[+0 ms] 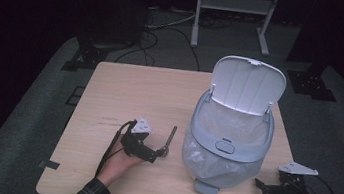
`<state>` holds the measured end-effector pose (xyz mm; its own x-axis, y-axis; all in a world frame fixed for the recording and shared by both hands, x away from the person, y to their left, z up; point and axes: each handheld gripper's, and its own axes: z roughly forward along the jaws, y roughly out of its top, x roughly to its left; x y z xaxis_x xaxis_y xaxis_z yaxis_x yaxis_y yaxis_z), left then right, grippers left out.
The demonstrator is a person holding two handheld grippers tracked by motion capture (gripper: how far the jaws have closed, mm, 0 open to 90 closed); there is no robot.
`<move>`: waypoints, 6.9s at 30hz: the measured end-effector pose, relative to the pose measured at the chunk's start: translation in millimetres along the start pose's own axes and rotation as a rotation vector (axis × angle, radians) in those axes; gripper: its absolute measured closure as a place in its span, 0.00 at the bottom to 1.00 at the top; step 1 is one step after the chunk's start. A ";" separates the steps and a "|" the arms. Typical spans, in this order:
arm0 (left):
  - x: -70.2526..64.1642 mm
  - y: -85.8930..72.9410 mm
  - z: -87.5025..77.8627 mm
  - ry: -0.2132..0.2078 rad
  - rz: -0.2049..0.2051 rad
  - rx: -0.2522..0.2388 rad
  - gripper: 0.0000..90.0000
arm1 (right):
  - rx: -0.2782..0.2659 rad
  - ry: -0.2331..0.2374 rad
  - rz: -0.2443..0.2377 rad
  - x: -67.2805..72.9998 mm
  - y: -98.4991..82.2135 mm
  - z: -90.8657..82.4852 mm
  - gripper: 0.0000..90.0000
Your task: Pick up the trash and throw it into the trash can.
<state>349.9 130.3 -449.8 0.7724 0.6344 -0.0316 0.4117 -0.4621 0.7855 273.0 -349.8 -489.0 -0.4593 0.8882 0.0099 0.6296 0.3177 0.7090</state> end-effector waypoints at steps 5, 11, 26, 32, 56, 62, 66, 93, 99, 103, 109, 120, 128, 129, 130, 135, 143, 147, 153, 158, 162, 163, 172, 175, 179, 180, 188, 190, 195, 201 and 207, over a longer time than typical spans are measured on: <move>0.5 6.8 12.6 -0.001 -0.002 -0.006 0.00 | 0.000 0.000 0.000 0.0 0.0 0.0 0.00; -0.9 9.8 28.7 0.003 0.003 0.022 0.00 | 0.000 0.000 0.000 0.0 0.0 0.0 0.00; 4.0 6.6 50.7 0.010 -0.031 0.066 0.24 | 0.000 0.000 0.000 0.0 0.0 0.0 0.00; 4.1 6.1 50.4 0.003 -0.033 0.077 0.40 | 0.000 0.000 0.000 0.0 0.0 0.0 0.00; 2.4 1.1 43.8 0.030 0.025 0.075 0.77 | 0.000 0.000 0.000 0.0 0.0 0.0 0.00; 4.6 0.2 42.7 0.020 0.019 0.072 0.82 | 0.000 0.000 0.000 0.0 0.0 0.0 0.00; 6.1 -0.5 42.4 0.013 0.008 0.065 0.85 | 0.000 0.000 0.000 0.0 0.0 0.0 0.00; 15.6 -3.6 38.0 -0.066 -0.021 0.034 0.88 | 0.000 0.000 0.000 0.0 0.0 0.0 0.00; 17.3 -0.6 32.1 -0.082 -0.017 0.023 0.88 | 0.000 0.000 0.000 0.0 0.0 0.0 0.00; 17.6 1.6 27.4 -0.094 -0.016 0.008 0.88 | 0.000 0.000 0.000 0.0 0.0 0.0 0.00; 19.1 4.7 18.9 -0.110 -0.011 -0.016 0.88 | 0.000 0.000 0.000 0.0 0.0 0.0 0.00; 23.1 8.9 1.4 -0.158 -0.008 -0.077 0.88 | 0.000 0.000 0.000 0.0 0.0 0.0 0.00; 26.6 13.4 -12.6 -0.189 -0.001 -0.118 0.88 | 0.000 0.000 0.000 0.0 0.0 0.0 0.00; 26.9 13.8 -14.5 -0.189 -0.003 -0.124 0.88 | 0.000 0.000 0.000 0.0 0.0 0.0 0.00; 28.0 14.5 -16.9 -0.193 -0.003 -0.130 0.88 | 0.000 0.000 0.000 0.0 0.0 0.0 0.00; 31.1 16.4 -25.5 -0.211 -0.009 -0.165 0.88 | 0.000 0.000 0.000 0.0 0.0 0.0 0.00; 34.8 18.0 -35.6 -0.232 -0.017 -0.196 0.88 | 0.000 0.000 0.000 0.0 0.0 0.0 0.00; 33.8 22.5 -41.0 -0.245 -0.008 -0.215 0.88 | 0.000 0.000 0.000 0.0 0.0 0.0 0.00; 33.2 27.5 -48.9 -0.267 -0.007 -0.254 0.88 | 0.000 0.000 0.000 0.0 0.0 0.0 0.00; 32.8 32.4 -55.8 -0.283 -0.001 -0.273 0.88 | 0.000 0.000 0.000 0.0 0.0 0.0 0.00; 31.4 37.3 -61.6 -0.301 0.006 -0.297 0.88 | 0.000 0.000 0.000 0.0 0.0 0.0 0.00; 31.3 38.4 -63.1 -0.310 0.005 -0.304 0.88 | 0.000 0.000 0.000 0.0 0.0 0.0 0.00; 29.9 50.4 -75.4 -0.350 0.021 -0.352 0.88 | 0.000 0.000 0.000 0.0 0.0 0.0 0.00; 28.9 54.4 -79.0 -0.359 0.027 -0.363 0.88 | 0.000 0.000 0.000 0.0 0.0 0.0 0.00; 27.6 59.8 -84.8 -0.370 0.038 -0.378 0.88 | 0.000 0.000 0.000 0.0 0.0 0.0 0.00; 27.5 61.1 -86.1 -0.377 0.038 -0.383 0.88 | 0.000 0.000 0.000 0.0 0.0 0.0 0.00; 22.4 72.7 -94.8 -0.415 0.057 -0.412 0.88 | 0.000 0.000 0.000 0.0 0.0 0.0 0.00; 20.5 76.5 -96.5 -0.422 0.065 -0.416 0.88 | 0.000 0.000 0.000 0.0 0.0 0.0 0.00; 15.8 87.1 -100.6 -0.441 0.080 -0.427 0.88 | 0.000 0.000 0.000 0.0 0.0 0.0 0.00; 9.8 101.4 -103.5 -0.458 0.111 -0.439 0.88 | 0.000 0.000 0.000 0.0 0.0 0.0 0.00; 2.7 117.9 -106.2 -0.475 0.138 -0.452 0.88 | 0.000 0.000 0.000 0.0 0.0 0.0 0.00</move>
<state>349.2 143.3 -291.6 0.9751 0.1983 -0.0995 0.1304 -0.1492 0.9802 273.1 -349.8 -489.0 -0.4591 0.8884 0.0099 0.6296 0.3174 0.7091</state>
